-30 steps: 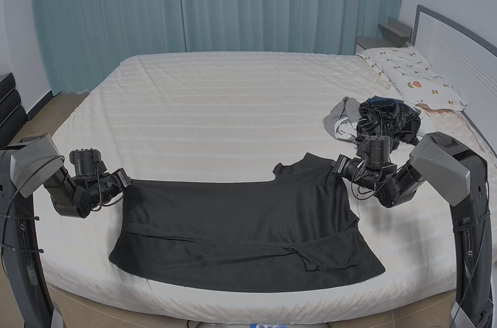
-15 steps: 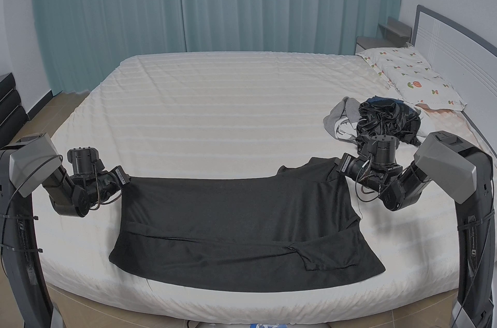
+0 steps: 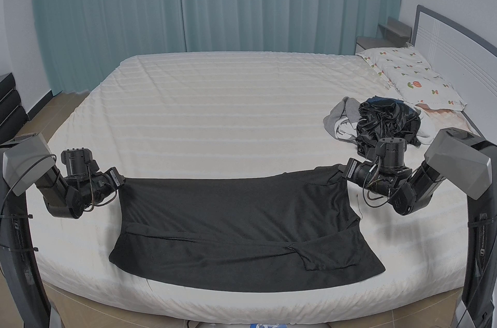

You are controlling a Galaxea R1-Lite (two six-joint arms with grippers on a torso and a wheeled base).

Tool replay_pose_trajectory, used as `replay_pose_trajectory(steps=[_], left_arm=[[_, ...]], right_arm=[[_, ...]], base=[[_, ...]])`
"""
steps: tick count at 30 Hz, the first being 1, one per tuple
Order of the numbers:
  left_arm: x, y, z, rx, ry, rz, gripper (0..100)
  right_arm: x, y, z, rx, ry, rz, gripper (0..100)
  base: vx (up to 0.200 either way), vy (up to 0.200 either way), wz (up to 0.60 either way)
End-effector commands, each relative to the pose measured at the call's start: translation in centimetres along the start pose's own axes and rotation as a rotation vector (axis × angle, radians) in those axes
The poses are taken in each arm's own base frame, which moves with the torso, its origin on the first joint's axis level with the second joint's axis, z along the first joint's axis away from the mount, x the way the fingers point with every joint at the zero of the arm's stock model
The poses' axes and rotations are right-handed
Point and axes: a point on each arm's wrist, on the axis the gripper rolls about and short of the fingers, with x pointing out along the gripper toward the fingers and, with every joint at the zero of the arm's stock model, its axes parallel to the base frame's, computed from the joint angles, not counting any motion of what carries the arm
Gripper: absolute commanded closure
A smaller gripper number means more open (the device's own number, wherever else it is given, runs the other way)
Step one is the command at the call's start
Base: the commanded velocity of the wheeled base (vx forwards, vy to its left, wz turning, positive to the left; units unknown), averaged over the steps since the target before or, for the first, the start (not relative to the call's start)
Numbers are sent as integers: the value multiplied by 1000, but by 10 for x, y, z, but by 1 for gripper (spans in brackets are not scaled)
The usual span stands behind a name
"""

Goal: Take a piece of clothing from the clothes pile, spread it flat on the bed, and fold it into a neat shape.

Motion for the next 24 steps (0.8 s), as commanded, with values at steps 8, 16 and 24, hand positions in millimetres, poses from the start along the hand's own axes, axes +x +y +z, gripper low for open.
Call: replay_pose_trajectory(steps=[8,16,24], left_arm=[[-20,5,-21,97,2,3,100],[-39,16,-48,204,26,24,100],[-48,29,-81,229,46,31,100]], right_arm=[[-48,-1,-9,1,47,14,100],[-85,-6,-31,15,139,14,100],[-105,-18,-63,12,244,-34,100]], base=[[0,0,0],[0,0,0],[0,0,0]])
